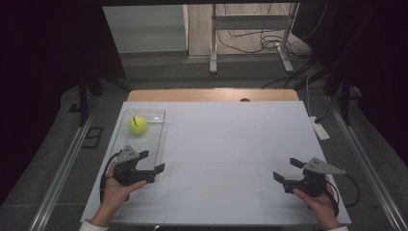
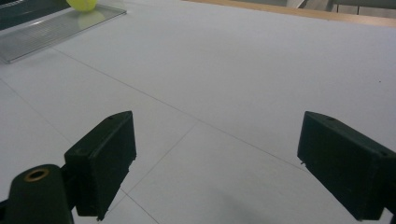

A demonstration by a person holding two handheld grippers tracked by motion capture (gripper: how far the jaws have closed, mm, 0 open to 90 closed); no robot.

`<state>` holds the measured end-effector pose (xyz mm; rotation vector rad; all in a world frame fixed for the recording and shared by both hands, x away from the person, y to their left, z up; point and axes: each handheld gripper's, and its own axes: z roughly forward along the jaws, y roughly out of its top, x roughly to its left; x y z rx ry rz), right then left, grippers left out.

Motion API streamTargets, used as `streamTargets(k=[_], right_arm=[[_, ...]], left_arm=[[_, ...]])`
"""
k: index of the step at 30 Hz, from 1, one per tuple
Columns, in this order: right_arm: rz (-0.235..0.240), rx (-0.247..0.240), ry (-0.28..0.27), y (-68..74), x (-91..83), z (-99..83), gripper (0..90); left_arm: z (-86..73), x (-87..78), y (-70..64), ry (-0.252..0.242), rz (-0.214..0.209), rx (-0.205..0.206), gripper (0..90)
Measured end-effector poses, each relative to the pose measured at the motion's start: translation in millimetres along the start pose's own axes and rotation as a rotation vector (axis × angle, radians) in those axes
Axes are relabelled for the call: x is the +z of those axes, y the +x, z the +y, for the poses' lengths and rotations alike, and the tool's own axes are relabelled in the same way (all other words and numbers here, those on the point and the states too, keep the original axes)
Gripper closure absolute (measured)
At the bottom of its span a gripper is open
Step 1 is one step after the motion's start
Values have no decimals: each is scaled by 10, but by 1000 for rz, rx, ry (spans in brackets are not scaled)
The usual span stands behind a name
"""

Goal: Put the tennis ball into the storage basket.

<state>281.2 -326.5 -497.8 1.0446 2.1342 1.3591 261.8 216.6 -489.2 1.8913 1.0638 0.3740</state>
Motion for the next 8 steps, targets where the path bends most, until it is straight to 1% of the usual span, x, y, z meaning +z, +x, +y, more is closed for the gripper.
streamTargets(k=[8], right_arm=[[0,1,0,0,-2,-2,120]], left_arm=[[-5,11,-4,0,1,-1,162]])
